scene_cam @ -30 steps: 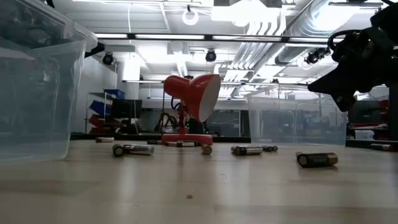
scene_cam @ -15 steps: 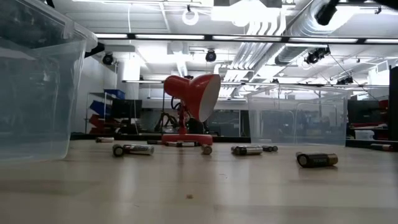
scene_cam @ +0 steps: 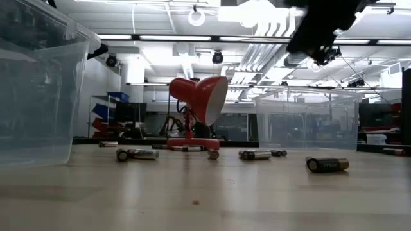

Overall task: Sort batteries
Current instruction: Put the black battery into the top transparent bin

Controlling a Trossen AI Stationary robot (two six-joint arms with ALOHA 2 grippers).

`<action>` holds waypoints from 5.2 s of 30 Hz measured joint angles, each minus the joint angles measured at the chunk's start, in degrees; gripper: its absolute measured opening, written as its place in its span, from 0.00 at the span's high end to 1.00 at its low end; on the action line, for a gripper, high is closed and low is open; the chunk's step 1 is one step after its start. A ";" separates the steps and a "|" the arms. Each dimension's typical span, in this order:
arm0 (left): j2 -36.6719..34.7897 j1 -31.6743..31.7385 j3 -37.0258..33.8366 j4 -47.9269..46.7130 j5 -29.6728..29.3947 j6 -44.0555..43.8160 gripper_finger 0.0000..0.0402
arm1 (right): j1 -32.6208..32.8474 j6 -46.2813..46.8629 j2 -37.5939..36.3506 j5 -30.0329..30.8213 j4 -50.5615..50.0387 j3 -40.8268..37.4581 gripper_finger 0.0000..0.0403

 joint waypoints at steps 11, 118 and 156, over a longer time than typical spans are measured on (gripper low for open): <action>0.01 0.00 0.00 -0.08 0.00 0.00 1.00 | 0.91 -6.94 25.06 -9.44 -19.26 17.92 0.60; 0.06 0.00 -0.02 -0.12 0.00 0.00 1.00 | -6.56 -52.22 35.27 -3.52 -11.81 18.65 0.46; 0.06 0.00 -0.02 -0.14 0.00 0.00 1.00 | -12.57 15.80 26.33 -5.79 -29.38 21.49 0.66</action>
